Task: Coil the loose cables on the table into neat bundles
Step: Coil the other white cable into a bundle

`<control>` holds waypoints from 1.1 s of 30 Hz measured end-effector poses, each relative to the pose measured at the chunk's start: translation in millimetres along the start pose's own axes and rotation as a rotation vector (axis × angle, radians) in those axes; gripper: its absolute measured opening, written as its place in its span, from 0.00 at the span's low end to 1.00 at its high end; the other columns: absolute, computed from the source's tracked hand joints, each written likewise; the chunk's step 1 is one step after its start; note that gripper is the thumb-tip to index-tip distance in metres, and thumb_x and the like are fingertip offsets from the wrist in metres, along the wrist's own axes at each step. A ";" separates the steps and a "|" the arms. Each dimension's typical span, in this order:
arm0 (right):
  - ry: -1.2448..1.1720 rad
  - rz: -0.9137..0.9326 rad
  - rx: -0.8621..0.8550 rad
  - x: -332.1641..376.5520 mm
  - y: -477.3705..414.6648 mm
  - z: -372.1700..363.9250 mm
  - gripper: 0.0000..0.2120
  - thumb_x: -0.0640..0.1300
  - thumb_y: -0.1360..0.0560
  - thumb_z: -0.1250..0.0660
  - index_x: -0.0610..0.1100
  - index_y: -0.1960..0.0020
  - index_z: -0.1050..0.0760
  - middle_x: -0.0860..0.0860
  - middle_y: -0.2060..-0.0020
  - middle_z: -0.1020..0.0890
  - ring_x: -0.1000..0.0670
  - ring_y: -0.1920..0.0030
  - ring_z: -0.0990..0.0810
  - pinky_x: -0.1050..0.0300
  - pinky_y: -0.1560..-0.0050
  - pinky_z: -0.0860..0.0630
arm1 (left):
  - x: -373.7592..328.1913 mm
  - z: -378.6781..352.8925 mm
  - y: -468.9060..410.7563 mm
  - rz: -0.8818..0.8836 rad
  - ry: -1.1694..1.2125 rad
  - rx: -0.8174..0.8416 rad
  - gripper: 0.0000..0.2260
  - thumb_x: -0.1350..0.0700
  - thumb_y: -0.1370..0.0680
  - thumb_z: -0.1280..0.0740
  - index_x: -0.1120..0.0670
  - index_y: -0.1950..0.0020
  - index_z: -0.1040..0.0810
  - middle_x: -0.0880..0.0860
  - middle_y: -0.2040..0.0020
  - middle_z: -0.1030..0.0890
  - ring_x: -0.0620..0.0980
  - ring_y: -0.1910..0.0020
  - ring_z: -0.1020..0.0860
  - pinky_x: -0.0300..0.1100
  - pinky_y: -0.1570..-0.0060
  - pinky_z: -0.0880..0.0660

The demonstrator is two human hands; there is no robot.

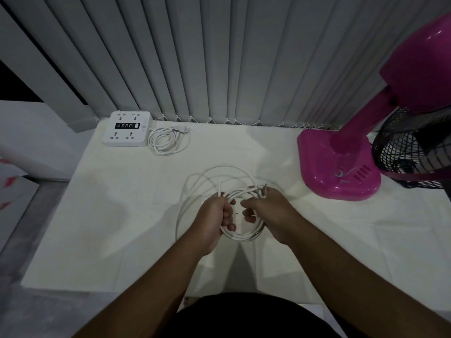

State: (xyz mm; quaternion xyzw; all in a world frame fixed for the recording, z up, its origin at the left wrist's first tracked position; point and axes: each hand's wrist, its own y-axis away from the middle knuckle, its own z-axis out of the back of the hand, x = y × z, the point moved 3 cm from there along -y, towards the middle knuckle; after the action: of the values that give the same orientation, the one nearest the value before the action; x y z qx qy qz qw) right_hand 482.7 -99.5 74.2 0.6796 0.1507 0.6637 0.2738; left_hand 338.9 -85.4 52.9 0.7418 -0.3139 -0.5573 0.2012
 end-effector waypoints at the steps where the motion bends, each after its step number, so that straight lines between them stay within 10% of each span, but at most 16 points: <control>1: 0.030 -0.018 0.011 2.2 0.4 0.7 0.07 0.33 0.29 0.31 0.40 0.53 0.18 0.47 0.66 0.19 0.48 0.67 0.21 0.50 0.59 0.20 | -3.8 -1.6 0.8 -0.014 -0.043 0.005 0.14 0.61 0.39 0.41 0.60 0.54 0.27 0.50 0.73 0.36 0.48 0.77 0.40 0.42 0.74 0.33; 5: 0.116 -0.057 0.073 10.3 3.9 5.7 0.07 0.39 0.27 0.27 0.40 0.50 0.17 0.47 0.68 0.19 0.47 0.67 0.17 0.49 0.60 0.19 | -16.4 -6.9 5.3 -0.058 -0.213 0.031 0.16 0.60 0.39 0.40 0.61 0.53 0.26 0.54 0.71 0.29 0.51 0.75 0.32 0.45 0.67 0.32; 9: 0.109 -0.062 0.143 21.5 6.7 9.9 0.06 0.37 0.29 0.27 0.38 0.53 0.22 0.47 0.73 0.27 0.49 0.74 0.25 0.54 0.70 0.26 | -29.4 -13.2 9.1 -0.173 -0.595 0.031 0.14 0.56 0.33 0.39 0.58 0.50 0.22 0.60 0.49 0.18 0.51 0.54 0.22 0.45 0.55 0.28; 14: -0.039 -0.070 0.176 34.5 7.0 18.9 0.08 0.35 0.28 0.30 0.45 0.61 0.27 0.50 0.74 0.36 0.52 0.76 0.38 0.58 0.73 0.37 | -52.8 -8.4 7.4 -0.610 -0.971 -0.107 0.39 0.45 0.39 0.32 0.45 0.27 0.35 0.49 0.31 0.35 0.50 0.27 0.39 0.49 0.29 0.40; 18: -0.174 -0.056 0.209 44.7 5.3 26.0 0.14 0.35 0.28 0.33 0.48 0.66 0.33 0.53 0.76 0.39 0.53 0.77 0.41 0.57 0.73 0.41 | -75.1 -0.3 -8.0 -0.564 -1.245 -0.010 0.42 0.29 0.39 0.33 0.37 0.26 0.36 0.44 0.22 0.35 0.47 0.20 0.44 0.54 0.25 0.49; 23: -0.466 -0.105 0.165 50.1 -0.8 24.9 0.14 0.39 0.25 0.38 0.49 0.67 0.36 0.52 0.75 0.40 0.52 0.76 0.41 0.57 0.72 0.40 | -89.6 -10.2 -10.1 -0.357 -0.697 0.138 0.20 0.43 0.34 0.24 0.52 0.52 0.26 0.53 0.59 0.15 0.55 0.59 0.20 0.52 0.53 0.25; 33: -0.582 -0.173 -0.064 32.5 -0.5 11.3 0.11 0.41 0.20 0.38 0.44 0.62 0.28 0.51 0.73 0.32 0.50 0.73 0.31 0.56 0.67 0.30 | -65.8 -28.6 0.4 0.147 -0.052 0.226 0.13 0.56 0.23 0.43 0.58 0.53 0.20 0.54 0.65 0.19 0.55 0.62 0.16 0.45 0.56 0.21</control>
State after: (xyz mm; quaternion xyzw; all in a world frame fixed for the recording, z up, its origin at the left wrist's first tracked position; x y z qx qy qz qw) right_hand 496.3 -82.6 100.8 0.8168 0.1023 0.4197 0.3825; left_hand 354.1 -41.8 107.7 0.7201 -0.4334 -0.5211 0.1485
